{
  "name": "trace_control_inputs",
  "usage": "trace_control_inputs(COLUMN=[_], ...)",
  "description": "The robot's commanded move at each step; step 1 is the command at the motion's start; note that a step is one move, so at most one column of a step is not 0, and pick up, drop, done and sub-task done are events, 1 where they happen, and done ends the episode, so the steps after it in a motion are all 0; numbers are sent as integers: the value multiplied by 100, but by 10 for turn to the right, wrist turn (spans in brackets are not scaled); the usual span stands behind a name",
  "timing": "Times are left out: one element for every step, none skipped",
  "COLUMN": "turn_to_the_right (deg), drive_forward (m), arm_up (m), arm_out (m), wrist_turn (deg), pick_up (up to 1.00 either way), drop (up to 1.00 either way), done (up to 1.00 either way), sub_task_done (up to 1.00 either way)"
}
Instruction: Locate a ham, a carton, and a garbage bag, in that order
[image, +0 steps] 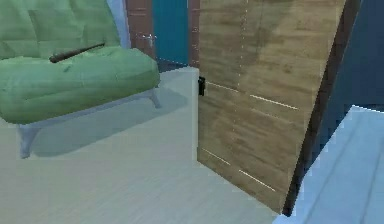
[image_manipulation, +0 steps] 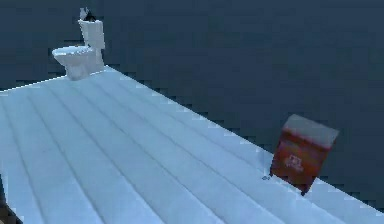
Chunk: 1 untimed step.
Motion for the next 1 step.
trace_control_inputs(turn_to_the_right=[-180], drive_forward=[0], arm_up=[0], arm_out=[0], wrist_turn=[0], pick_up=[0], drop=[0], done=[0], sub_task_done=[0])
